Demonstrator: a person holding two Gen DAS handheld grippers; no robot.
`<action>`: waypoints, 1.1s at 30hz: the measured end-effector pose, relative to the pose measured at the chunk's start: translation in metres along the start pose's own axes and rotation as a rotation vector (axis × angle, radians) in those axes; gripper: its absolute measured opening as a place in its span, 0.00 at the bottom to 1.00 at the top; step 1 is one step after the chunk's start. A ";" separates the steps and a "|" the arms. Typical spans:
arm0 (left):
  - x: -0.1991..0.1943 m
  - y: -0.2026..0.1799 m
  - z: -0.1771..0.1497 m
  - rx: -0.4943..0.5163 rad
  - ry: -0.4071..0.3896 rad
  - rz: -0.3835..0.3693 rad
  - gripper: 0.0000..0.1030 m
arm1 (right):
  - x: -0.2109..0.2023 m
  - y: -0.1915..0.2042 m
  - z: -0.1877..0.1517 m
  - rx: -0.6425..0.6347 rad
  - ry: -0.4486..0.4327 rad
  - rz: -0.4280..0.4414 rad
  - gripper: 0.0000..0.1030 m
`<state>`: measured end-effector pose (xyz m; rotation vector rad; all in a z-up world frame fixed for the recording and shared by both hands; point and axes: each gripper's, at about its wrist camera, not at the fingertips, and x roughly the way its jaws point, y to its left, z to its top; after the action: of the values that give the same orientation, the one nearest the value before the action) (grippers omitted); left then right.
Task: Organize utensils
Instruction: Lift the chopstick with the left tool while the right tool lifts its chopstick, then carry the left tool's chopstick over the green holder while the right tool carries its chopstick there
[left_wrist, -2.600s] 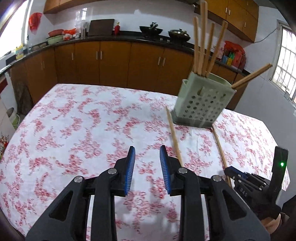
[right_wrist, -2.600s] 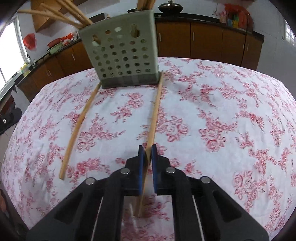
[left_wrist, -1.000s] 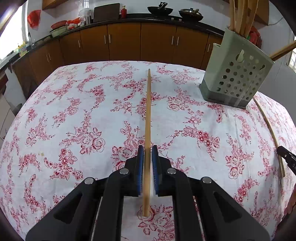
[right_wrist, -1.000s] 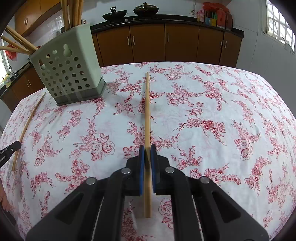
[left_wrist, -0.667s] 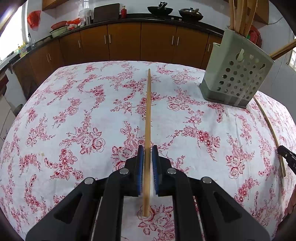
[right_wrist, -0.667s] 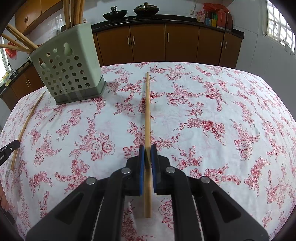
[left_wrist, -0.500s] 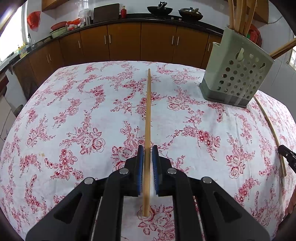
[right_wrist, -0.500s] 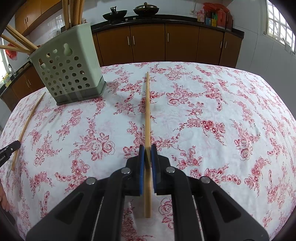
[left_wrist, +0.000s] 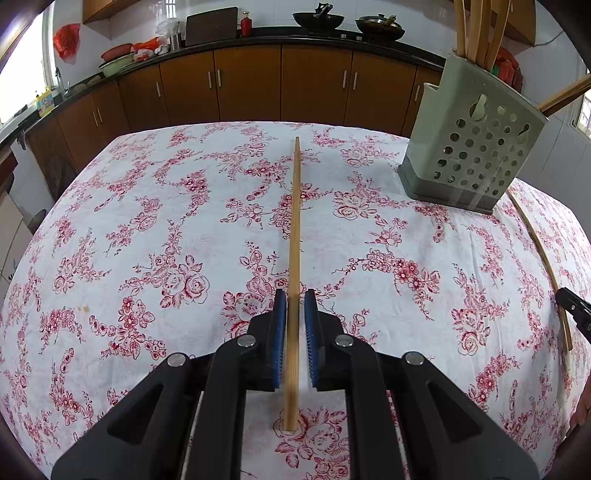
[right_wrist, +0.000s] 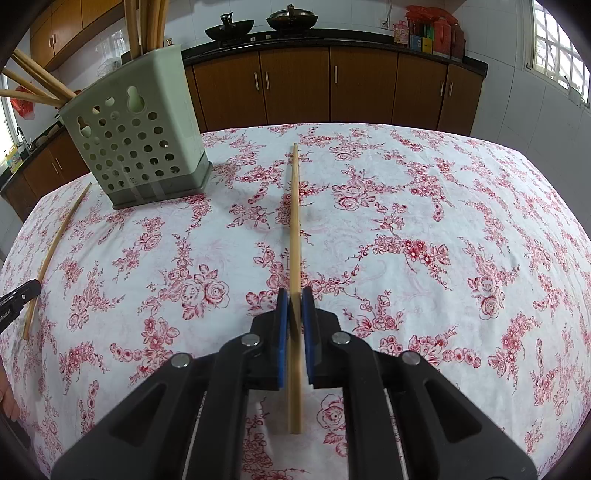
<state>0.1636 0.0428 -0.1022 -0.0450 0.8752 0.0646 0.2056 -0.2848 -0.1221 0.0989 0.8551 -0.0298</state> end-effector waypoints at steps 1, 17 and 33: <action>0.000 0.000 0.000 0.000 0.000 0.000 0.12 | 0.000 0.000 0.000 0.000 0.000 0.000 0.09; -0.002 -0.003 -0.003 0.003 -0.001 -0.005 0.16 | -0.003 -0.001 -0.003 0.014 -0.001 -0.001 0.11; -0.034 0.004 -0.009 0.035 -0.017 -0.040 0.07 | -0.047 -0.016 -0.006 0.031 -0.097 0.035 0.08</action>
<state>0.1349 0.0450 -0.0823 -0.0290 0.8577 0.0127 0.1690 -0.3008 -0.0914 0.1401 0.7563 -0.0150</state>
